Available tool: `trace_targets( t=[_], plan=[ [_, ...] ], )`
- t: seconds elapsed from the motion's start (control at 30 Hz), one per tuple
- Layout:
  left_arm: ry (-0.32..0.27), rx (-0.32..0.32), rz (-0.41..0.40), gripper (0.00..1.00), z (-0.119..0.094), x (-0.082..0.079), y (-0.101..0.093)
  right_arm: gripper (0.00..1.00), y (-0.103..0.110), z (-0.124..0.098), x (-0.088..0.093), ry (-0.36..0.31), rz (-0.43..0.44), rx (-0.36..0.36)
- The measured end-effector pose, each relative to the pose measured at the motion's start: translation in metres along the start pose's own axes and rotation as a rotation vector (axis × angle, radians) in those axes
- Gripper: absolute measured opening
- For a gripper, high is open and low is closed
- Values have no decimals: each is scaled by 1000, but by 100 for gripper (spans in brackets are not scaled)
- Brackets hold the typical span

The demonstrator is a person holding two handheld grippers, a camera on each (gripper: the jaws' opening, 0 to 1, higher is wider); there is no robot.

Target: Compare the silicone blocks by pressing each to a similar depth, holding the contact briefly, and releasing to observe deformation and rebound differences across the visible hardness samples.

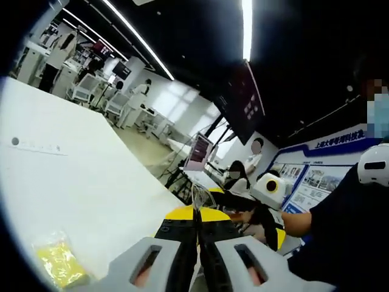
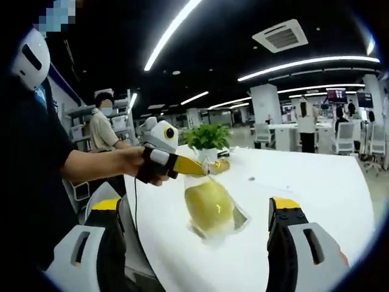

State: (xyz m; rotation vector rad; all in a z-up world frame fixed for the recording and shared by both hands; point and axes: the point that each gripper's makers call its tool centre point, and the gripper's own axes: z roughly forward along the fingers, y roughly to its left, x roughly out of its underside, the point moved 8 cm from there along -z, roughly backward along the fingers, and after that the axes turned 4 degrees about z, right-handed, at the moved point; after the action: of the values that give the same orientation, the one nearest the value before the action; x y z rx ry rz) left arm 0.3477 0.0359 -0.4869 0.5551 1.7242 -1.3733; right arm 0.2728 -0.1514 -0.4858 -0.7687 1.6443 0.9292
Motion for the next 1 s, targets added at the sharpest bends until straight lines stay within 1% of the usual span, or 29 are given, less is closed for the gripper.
trace_targets(
  t=[0.13, 0.33, 0.4, 0.43, 0.5, 0.57, 0.6, 0.63, 0.67, 0.7, 0.73, 0.8, 0.87, 0.93, 1.0],
  plan=[
    [4, -10, -10, 0, 1, 4, 2, 84, 10, -17, 6, 23, -29, 27],
    [4, -21, -23, 0, 1, 9, 5, 76, 19, -39, 17, 91, -70, 69],
    [3, -22, -30, 0, 1, 10, 6, 71, 21, -45, 19, 111, -77, 84],
    [1, -24, -30, 0, 1, 10, 6, 69, 23, -49, 22, 131, -79, 96],
    [0, -25, -34, 0, 2, 10, 7, 65, 26, -52, 27, 143, -74, 105],
    [-3, -26, -34, 0, 2, 10, 7, 63, 29, -57, 36, 185, -52, 135],
    [-4, -26, -35, 0, 2, 9, 7, 64, 30, -60, 40, 196, -54, 143],
    [-6, -27, -32, 0, 2, 9, 7, 65, 31, -63, 46, 194, -52, 149],
    [-6, -26, -32, 0, 2, 8, 7, 64, 31, -66, 51, 205, -48, 163],
    [-8, -26, -31, 0, 1, 8, 7, 61, 31, -72, 60, 240, -19, 198],
    [-10, -26, -29, 0, 1, 7, 7, 57, 32, -75, 66, 259, 3, 205],
    [-12, -22, -32, 0, 1, 6, 7, 51, 34, -83, 82, 305, -4, 199],
    [-13, -20, -32, 0, 1, 6, 6, 50, 36, -91, 97, 353, 27, 214],
    [-11, -19, -35, 0, 2, 5, 7, 50, 37, -95, 106, 372, 65, 220],
    [-11, -20, -41, 0, 3, 6, 8, 48, 38, -100, 115, 398, 85, 229]
  ],
)
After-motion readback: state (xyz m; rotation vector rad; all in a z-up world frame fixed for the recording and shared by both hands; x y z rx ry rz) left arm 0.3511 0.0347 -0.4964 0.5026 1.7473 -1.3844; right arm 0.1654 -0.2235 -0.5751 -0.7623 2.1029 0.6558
